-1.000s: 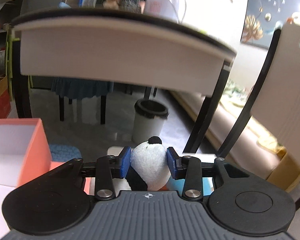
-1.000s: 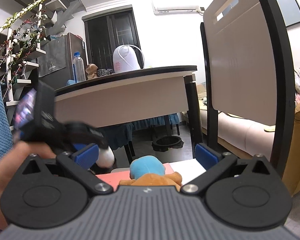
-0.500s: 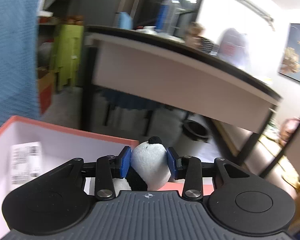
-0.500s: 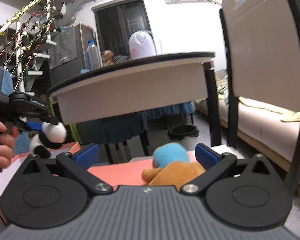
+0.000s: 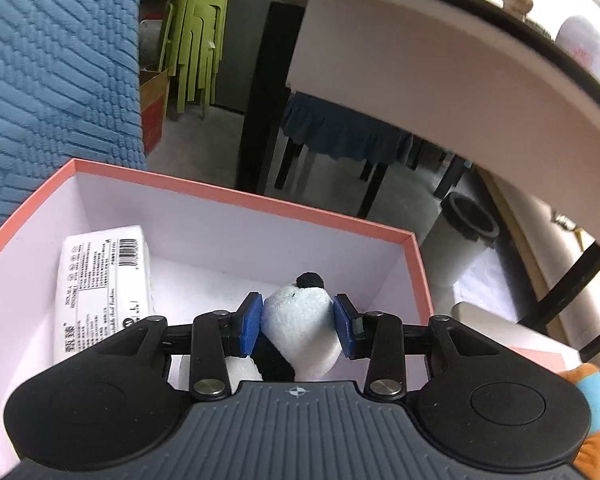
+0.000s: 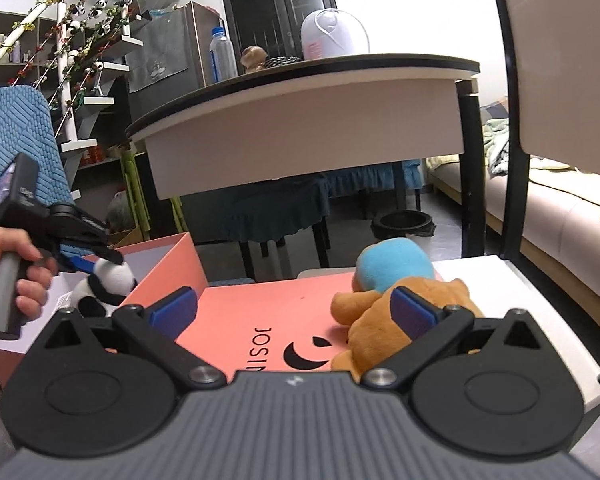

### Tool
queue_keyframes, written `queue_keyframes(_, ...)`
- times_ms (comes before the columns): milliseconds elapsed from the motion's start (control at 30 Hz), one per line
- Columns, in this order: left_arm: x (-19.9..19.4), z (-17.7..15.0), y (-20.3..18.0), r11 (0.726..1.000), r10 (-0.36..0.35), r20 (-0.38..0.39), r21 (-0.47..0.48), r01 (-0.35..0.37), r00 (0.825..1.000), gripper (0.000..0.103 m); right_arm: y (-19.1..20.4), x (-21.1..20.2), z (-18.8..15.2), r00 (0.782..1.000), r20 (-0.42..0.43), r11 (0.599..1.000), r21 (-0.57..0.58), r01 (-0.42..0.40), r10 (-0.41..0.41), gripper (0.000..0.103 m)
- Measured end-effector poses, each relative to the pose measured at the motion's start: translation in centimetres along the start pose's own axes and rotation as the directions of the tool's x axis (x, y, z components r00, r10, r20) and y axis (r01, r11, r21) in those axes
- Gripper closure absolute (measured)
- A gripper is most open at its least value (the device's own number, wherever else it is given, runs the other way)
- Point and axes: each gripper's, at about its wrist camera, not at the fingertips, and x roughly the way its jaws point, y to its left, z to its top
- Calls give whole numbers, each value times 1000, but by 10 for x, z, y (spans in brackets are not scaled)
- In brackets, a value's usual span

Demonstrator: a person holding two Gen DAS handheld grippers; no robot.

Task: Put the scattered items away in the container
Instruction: 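Carry the panda plush into the pink box and open the left gripper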

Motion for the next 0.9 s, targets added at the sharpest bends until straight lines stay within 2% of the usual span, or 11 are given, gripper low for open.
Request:
queue_keyframes(167, 27, -10, -4, 1000, 23, -112, 18, -21, 993, 58, 5, 0, 0, 1000, 2, 1000, -13, -13, 13, 0)
queue_keyframes(233, 30, -13, -5, 1000, 20, -130, 17, -18, 991, 58, 7, 0, -1, 1000, 3, 999, -30, -13, 13, 0)
queue_keyframes(267, 29, -13, -6, 1000, 23, -122, 18, -21, 992, 57, 8, 0, -1, 1000, 3, 999, -36, -14, 14, 0)
queue_keyframes(333, 24, -13, -9, 999, 29, -99, 31, -26, 995, 43, 7, -1, -1, 1000, 3, 999, -44, -17, 17, 0)
queue_keyframes(367, 20, -13, -11, 999, 24, -82, 39, -21, 996, 26, 7, -1, -1, 1000, 3, 999, -45, -17, 17, 0)
queue_keyframes(400, 16, -14, -11, 999, 19, -58, 46, -17, 998, 15, 6, -2, -1, 1000, 3, 999, -46, -16, 17, 0)
queue_keyframes(533, -10, -23, -18, 991, 19, 41, 130, -24, 999, 14, 3, -4, 1, 1000, 12, 999, -48, -12, 13, 0)
queue_keyframes(733, -56, -42, -17, 984, -58, 92, 170, 42, 994, 11, -1, -10, 2, 1000, 25, 999, -46, -6, 7, 0)
queue_keyframes(900, -94, -61, -12, 977, -121, 151, 192, 91, 981, 9, -2, -15, 3, 999, 37, 999, -39, -21, 22, 0)
